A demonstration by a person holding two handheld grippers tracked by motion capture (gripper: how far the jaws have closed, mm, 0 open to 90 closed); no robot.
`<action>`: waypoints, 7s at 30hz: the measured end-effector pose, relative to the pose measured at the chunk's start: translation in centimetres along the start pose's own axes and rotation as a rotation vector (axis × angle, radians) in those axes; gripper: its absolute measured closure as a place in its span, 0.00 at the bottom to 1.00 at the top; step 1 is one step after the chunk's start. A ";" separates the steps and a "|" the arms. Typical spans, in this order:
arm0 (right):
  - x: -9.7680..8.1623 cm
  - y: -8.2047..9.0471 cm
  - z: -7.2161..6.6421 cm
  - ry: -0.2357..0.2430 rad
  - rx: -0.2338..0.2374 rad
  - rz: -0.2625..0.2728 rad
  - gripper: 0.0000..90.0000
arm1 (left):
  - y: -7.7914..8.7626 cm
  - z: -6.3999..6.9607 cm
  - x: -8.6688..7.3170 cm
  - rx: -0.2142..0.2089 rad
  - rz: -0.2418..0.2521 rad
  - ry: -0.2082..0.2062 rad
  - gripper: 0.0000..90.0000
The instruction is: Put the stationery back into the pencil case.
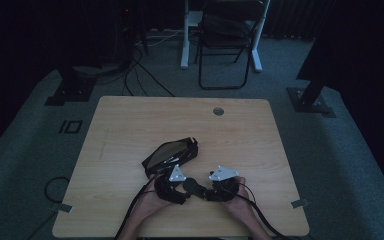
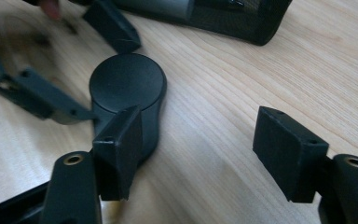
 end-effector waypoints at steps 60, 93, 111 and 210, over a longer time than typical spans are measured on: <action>-2.2 1.5 5.0 -0.100 -0.120 -0.020 0.34 | -0.2 0.0 1.0 0.005 0.039 -0.029 0.46; -2.7 0.5 5.3 -0.095 -0.106 -0.045 0.34 | 4.6 -0.2 2.8 0.011 0.148 -0.043 0.46; -2.8 0.2 5.4 -0.090 -0.104 -0.059 0.33 | 6.3 -0.5 3.6 0.007 0.185 -0.039 0.46; -5.5 1.0 7.0 -0.168 -0.066 -0.044 0.25 | 11.5 -4.3 5.6 0.109 0.249 -0.008 0.46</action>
Point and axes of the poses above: each handheld gripper's, and its own axes: y roughly backward along the jaws, x roughly out of its top, z roughly to its right, the point moved 1 cm from there along -y, roughly forward along the jaws, and after that the axes turned 10 degrees about y, right-handed, at the moved point
